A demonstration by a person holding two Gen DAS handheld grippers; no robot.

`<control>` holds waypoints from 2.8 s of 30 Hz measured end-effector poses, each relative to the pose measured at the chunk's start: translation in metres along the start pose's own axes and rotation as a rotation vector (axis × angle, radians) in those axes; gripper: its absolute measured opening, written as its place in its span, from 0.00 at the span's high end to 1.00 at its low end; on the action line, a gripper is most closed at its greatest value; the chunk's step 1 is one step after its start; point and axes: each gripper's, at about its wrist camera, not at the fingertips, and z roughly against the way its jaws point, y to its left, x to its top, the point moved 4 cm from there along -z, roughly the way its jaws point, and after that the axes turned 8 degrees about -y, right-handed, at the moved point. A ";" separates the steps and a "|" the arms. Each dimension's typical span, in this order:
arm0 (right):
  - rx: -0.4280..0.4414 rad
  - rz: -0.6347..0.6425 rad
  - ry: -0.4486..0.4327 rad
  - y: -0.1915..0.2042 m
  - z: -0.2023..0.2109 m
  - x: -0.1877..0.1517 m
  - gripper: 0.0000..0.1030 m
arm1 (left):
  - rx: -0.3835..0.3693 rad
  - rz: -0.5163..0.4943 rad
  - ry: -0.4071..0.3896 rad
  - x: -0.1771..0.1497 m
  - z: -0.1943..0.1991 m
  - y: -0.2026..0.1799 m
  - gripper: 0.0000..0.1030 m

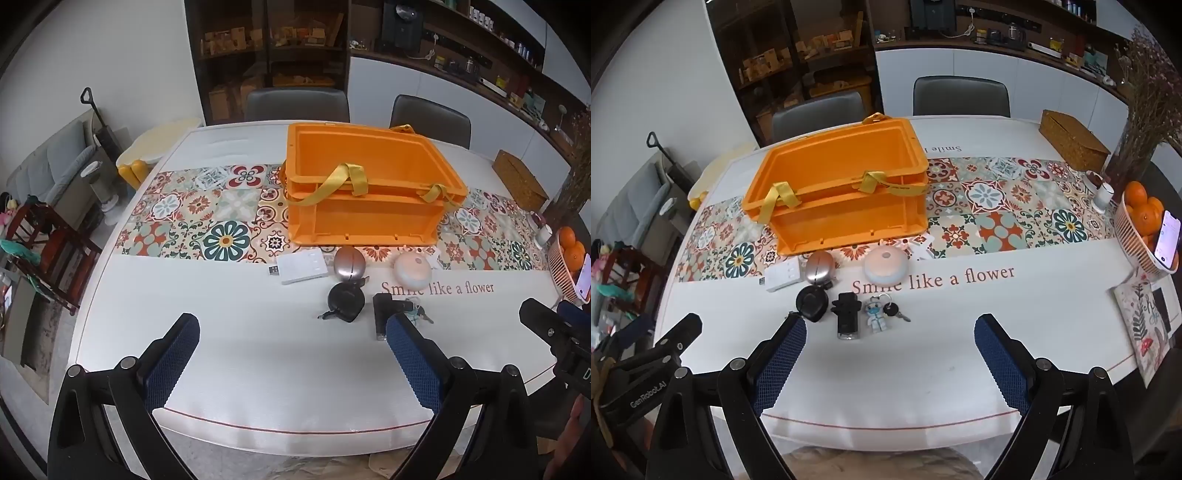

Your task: Organize rigid objects

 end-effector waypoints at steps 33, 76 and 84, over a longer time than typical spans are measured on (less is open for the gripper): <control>0.006 -0.004 -0.006 -0.003 -0.001 0.006 0.10 | -0.007 0.002 -0.014 0.005 0.000 -0.003 0.00; 0.009 -0.009 0.000 -0.008 -0.003 0.005 0.10 | -0.007 0.005 -0.008 -0.001 -0.003 -0.010 0.00; 0.013 -0.010 0.006 -0.009 -0.004 0.004 0.10 | -0.004 0.008 -0.003 -0.003 -0.004 -0.009 0.00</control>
